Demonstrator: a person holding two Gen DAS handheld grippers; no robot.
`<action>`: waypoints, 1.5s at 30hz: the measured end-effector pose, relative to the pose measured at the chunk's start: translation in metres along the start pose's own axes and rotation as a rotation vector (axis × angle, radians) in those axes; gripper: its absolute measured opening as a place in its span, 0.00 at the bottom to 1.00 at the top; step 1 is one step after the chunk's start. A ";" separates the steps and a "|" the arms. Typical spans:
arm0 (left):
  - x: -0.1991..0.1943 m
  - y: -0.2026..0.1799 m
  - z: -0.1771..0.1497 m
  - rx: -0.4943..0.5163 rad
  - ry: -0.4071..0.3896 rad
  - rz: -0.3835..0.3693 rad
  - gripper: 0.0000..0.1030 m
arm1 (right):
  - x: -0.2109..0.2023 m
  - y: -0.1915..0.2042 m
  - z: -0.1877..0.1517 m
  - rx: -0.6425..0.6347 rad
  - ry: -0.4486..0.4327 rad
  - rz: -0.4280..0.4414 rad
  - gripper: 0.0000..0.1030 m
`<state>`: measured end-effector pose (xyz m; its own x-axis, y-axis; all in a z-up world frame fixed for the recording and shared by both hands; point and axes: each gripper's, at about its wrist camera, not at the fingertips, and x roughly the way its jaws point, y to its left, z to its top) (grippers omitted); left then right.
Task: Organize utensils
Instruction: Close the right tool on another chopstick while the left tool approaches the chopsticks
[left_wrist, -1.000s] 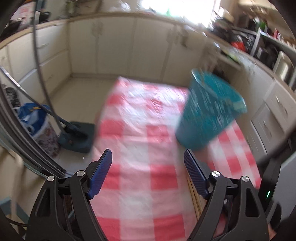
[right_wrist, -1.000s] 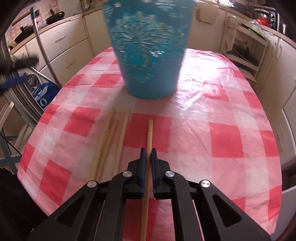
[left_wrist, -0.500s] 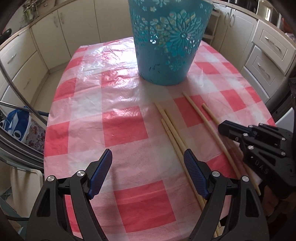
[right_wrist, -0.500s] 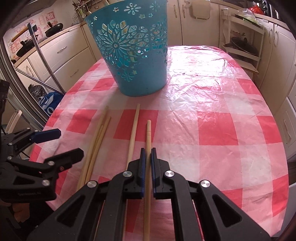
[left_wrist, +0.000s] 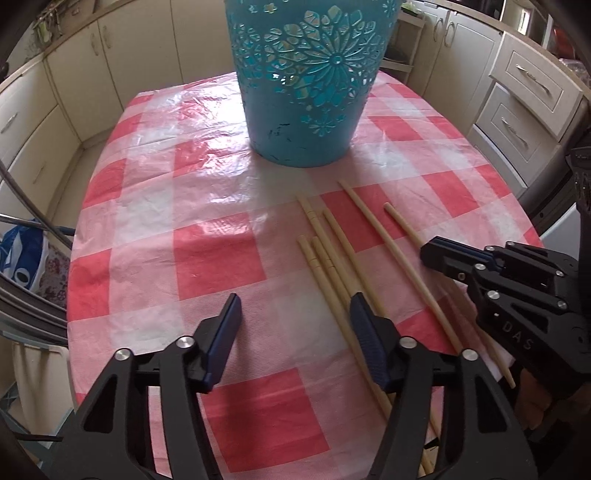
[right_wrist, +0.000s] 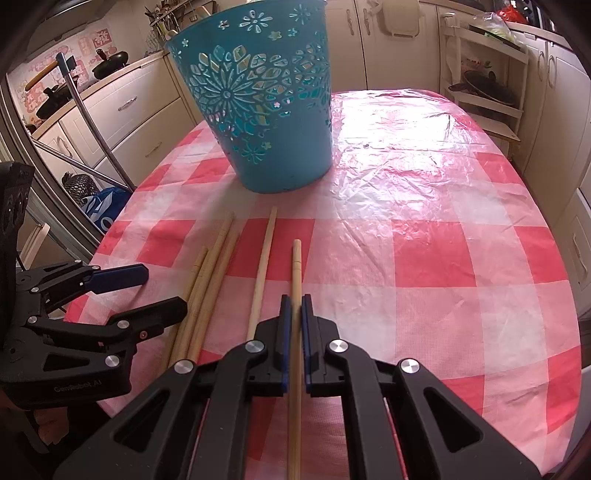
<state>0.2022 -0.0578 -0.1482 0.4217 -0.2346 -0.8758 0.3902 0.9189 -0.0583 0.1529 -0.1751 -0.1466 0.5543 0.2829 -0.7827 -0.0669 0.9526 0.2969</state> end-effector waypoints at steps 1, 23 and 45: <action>-0.001 0.000 0.000 0.000 0.004 -0.011 0.48 | 0.000 0.000 0.000 0.000 0.000 0.001 0.06; 0.004 -0.010 0.005 0.193 0.009 -0.074 0.10 | 0.002 0.002 0.003 -0.011 0.003 -0.006 0.06; -0.152 0.035 0.061 0.133 -0.570 -0.382 0.04 | 0.005 0.006 0.005 -0.059 0.003 -0.020 0.11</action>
<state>0.2020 -0.0091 0.0125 0.5845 -0.6970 -0.4154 0.6785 0.7006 -0.2210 0.1599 -0.1688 -0.1463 0.5539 0.2643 -0.7895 -0.1050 0.9629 0.2487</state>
